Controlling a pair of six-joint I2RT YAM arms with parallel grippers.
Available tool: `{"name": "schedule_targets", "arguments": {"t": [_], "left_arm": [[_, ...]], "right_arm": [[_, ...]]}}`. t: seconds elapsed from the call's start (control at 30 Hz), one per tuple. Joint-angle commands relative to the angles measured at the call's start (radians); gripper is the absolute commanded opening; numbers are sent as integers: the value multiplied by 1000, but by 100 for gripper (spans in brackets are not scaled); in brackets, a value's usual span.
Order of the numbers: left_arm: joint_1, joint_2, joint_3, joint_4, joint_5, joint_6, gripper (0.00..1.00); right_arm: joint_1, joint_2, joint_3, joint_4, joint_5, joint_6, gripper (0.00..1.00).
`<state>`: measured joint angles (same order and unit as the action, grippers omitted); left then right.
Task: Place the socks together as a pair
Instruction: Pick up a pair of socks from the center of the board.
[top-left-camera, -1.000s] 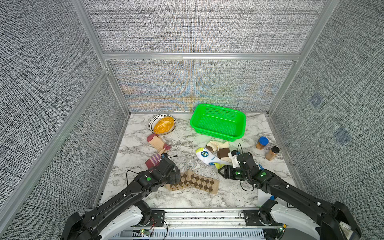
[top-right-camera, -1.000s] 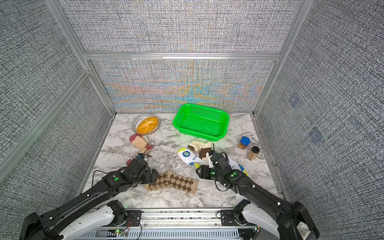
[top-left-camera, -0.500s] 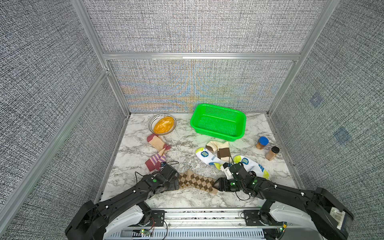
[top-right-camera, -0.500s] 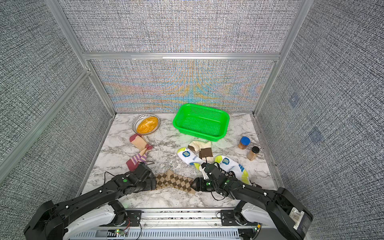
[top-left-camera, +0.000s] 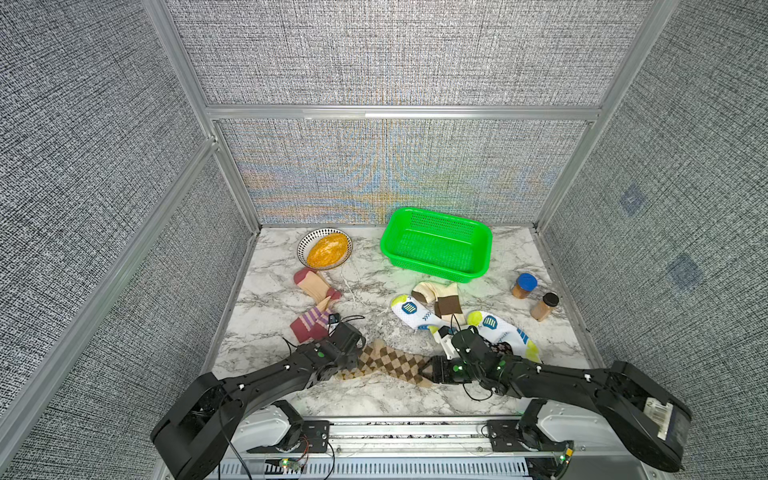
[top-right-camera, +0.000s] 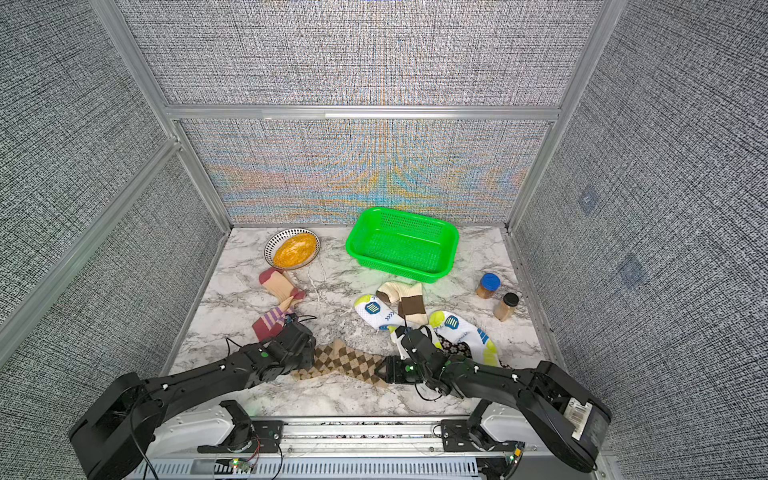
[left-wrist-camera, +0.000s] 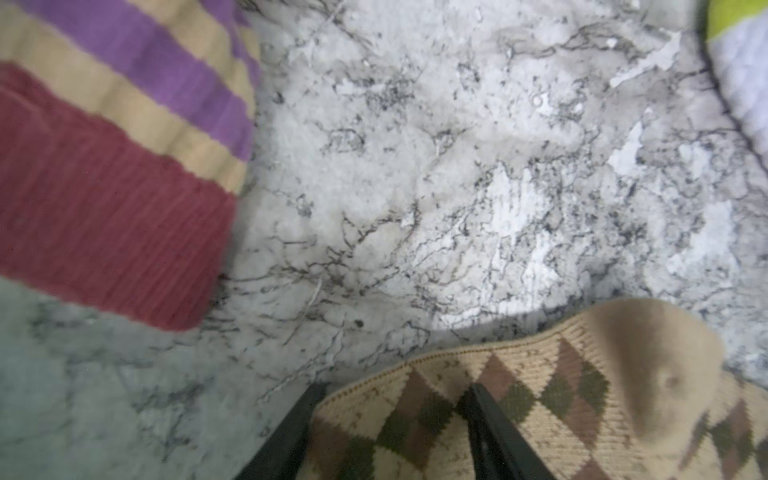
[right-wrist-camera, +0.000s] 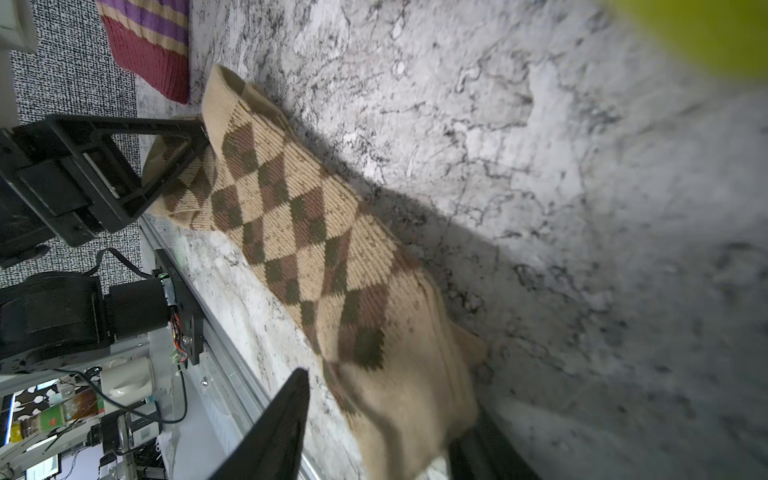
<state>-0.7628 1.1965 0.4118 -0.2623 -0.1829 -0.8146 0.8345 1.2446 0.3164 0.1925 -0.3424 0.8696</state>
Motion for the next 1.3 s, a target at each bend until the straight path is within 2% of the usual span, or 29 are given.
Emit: {"name": "schedule_targets", "arguments": {"t": [0.0, 0.1, 0.23, 0.27, 0.33, 0.47, 0.63, 0.87, 1.1, 1.27], "left_arm": [[0, 15, -30, -52, 188, -8, 44], [-1, 29, -40, -29, 214, -5, 28], [-2, 20, -21, -33, 232, 8, 6], [-2, 7, -5, -49, 232, 16, 3], [-2, -30, 36, -88, 229, 29, 1], [-1, -103, 147, -170, 200, 43, 0], [3, -94, 318, -191, 148, 120, 0], [74, 165, 687, -182, 216, 264, 0], [135, 533, 1253, -251, 301, 403, 0], [163, 821, 1650, -327, 341, 453, 0]], "right_arm": [[5, 22, -7, -51, 22, 19, 46], [5, 32, 1, -37, 28, 23, 32], [5, -1, 22, -50, 43, 27, 9], [3, -18, 34, -67, 51, 23, 5], [-2, -57, 72, -125, 82, 7, 0], [-58, -134, 162, -226, 102, -44, 0], [-165, -146, 309, -306, 81, -144, 0], [-330, -22, 586, -373, 10, -294, 0], [-514, 163, 827, -394, -59, -379, 0], [-637, 278, 920, -359, -81, -391, 0]]}}
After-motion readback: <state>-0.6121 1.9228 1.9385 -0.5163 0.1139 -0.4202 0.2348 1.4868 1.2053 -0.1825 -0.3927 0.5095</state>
